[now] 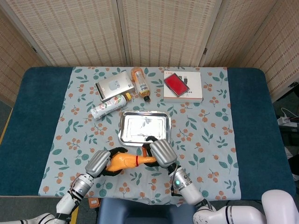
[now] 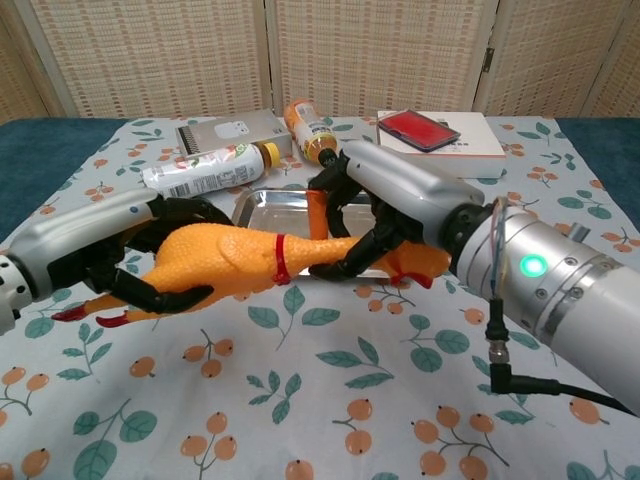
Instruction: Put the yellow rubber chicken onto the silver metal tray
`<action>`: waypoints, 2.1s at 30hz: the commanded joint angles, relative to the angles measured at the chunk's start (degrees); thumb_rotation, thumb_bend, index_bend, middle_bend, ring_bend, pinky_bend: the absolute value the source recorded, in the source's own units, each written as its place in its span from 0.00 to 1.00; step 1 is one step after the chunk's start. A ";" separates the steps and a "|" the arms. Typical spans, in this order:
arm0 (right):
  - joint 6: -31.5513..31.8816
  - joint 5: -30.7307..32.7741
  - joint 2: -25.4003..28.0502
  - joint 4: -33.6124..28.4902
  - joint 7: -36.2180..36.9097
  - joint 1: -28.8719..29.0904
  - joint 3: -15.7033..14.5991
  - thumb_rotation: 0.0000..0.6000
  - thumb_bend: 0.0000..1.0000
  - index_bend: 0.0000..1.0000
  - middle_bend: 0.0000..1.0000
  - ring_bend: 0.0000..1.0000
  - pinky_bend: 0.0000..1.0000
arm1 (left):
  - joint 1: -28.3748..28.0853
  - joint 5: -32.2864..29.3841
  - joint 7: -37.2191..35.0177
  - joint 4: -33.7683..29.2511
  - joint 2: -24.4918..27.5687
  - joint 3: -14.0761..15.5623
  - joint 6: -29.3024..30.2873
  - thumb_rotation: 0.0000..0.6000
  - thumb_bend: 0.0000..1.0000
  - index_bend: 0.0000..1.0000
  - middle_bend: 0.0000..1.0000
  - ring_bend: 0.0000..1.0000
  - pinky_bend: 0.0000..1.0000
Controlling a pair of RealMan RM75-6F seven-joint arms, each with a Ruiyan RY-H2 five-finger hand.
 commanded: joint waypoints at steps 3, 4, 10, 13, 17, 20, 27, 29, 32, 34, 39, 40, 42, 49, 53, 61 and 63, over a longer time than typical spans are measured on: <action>-0.08 0.14 -0.29 0.09 -0.39 0.09 -0.14 1.00 0.24 0.97 0.69 0.78 1.00 | -0.78 0.75 -0.37 -0.58 1.37 0.16 -0.60 1.00 0.32 0.00 0.00 0.00 0.05; -0.04 0.20 -0.45 0.13 -0.62 0.14 -0.14 1.00 0.24 0.98 0.69 0.78 1.00 | -0.96 0.66 -0.09 -0.57 1.66 0.27 -0.98 1.00 0.31 0.00 0.00 0.00 0.05; 0.18 0.04 -0.97 0.05 -1.85 0.34 -0.39 1.00 0.24 0.98 0.70 0.78 1.00 | -1.44 0.26 -0.39 -1.00 2.40 0.49 -1.98 1.00 0.31 0.00 0.00 0.00 0.02; 0.34 0.20 -1.10 0.07 -1.96 0.32 -0.24 1.00 0.24 0.98 0.70 0.78 1.00 | -1.60 0.01 -0.92 -1.16 2.58 0.61 -2.44 1.00 0.30 0.00 0.00 0.00 0.02; 0.48 0.36 -1.02 0.05 -1.93 0.29 -0.01 1.00 0.24 0.98 0.70 0.78 1.00 | -1.89 -0.46 -0.35 -1.38 2.67 0.73 -2.98 1.00 0.31 0.00 0.00 0.00 0.02; 0.44 0.43 -0.86 -0.06 -1.86 0.26 0.00 1.00 0.24 0.98 0.70 0.78 1.00 | -2.05 -1.24 0.09 -1.54 2.62 0.65 -3.32 1.00 0.32 0.00 0.00 0.00 0.06; 0.31 0.60 -0.57 -0.26 -1.59 0.22 0.02 1.00 0.24 0.98 0.70 0.78 1.00 | 0.57 -3.44 -1.37 -0.98 -1.98 -1.77 3.06 1.00 0.66 0.74 0.64 0.63 0.89; 0.29 0.62 -0.55 -0.27 -1.53 0.21 -0.01 1.00 0.24 0.97 0.70 0.78 1.00 | 0.92 -2.84 0.25 -0.09 -2.94 -1.83 4.62 1.00 0.81 0.82 0.72 0.74 0.97; 0.22 0.71 -0.49 -0.28 -1.50 0.17 -0.13 1.00 0.24 0.98 0.70 0.78 1.00 | 1.23 -1.96 2.49 0.61 -3.83 -1.51 5.98 1.00 0.92 0.86 0.74 0.81 1.00; 0.19 0.79 -0.47 -0.27 -1.53 0.15 -0.20 1.00 0.24 0.98 0.70 0.78 1.00 | 1.30 -2.16 3.46 0.49 -4.03 -1.48 6.13 1.00 0.94 0.87 0.75 0.83 1.00; 0.35 0.64 -0.40 -0.57 -1.51 0.09 -0.25 1.00 0.24 0.98 0.70 0.78 1.00 | 1.31 -2.65 4.97 0.38 -4.14 -1.44 5.96 1.00 0.94 0.88 0.77 0.86 1.00; 0.40 0.61 -0.35 -0.71 -1.57 0.08 -0.25 1.00 0.24 0.98 0.70 0.78 1.00 | 1.27 -2.69 5.27 0.27 -3.98 -1.22 5.63 1.00 0.94 0.88 0.77 0.86 1.00; 0.48 0.57 -0.29 -0.89 -1.69 0.07 -0.22 1.00 0.24 0.98 0.70 0.78 1.00 | 1.26 -2.77 5.22 -0.01 -3.87 -1.20 5.45 1.00 0.93 0.88 0.77 0.86 1.00; 0.62 0.74 -0.05 -1.46 -1.91 0.00 -0.18 1.00 0.24 0.97 0.70 0.78 1.00 | 1.28 -0.97 3.52 -0.04 -3.31 -0.46 5.13 1.00 0.71 0.79 0.71 0.65 0.87; 0.74 0.71 0.08 -1.53 -1.94 -0.04 -0.16 1.00 0.24 0.98 0.70 0.78 1.00 | -0.46 -0.23 -1.48 -1.87 0.58 0.95 -0.44 1.00 0.51 0.12 0.14 0.10 0.32; 1.47 0.78 0.45 -1.21 -2.47 -0.31 0.03 1.00 0.24 0.98 0.70 0.78 1.00 | -2.56 4.49 -12.68 -2.06 5.44 1.65 -4.13 1.00 0.32 0.00 0.00 0.00 0.01; 1.61 0.94 0.61 -1.04 -2.79 -0.40 0.03 1.00 0.24 0.98 0.70 0.78 1.00 | -2.98 5.47 -17.52 -2.51 6.30 1.76 -4.67 1.00 0.31 0.00 0.00 0.00 0.01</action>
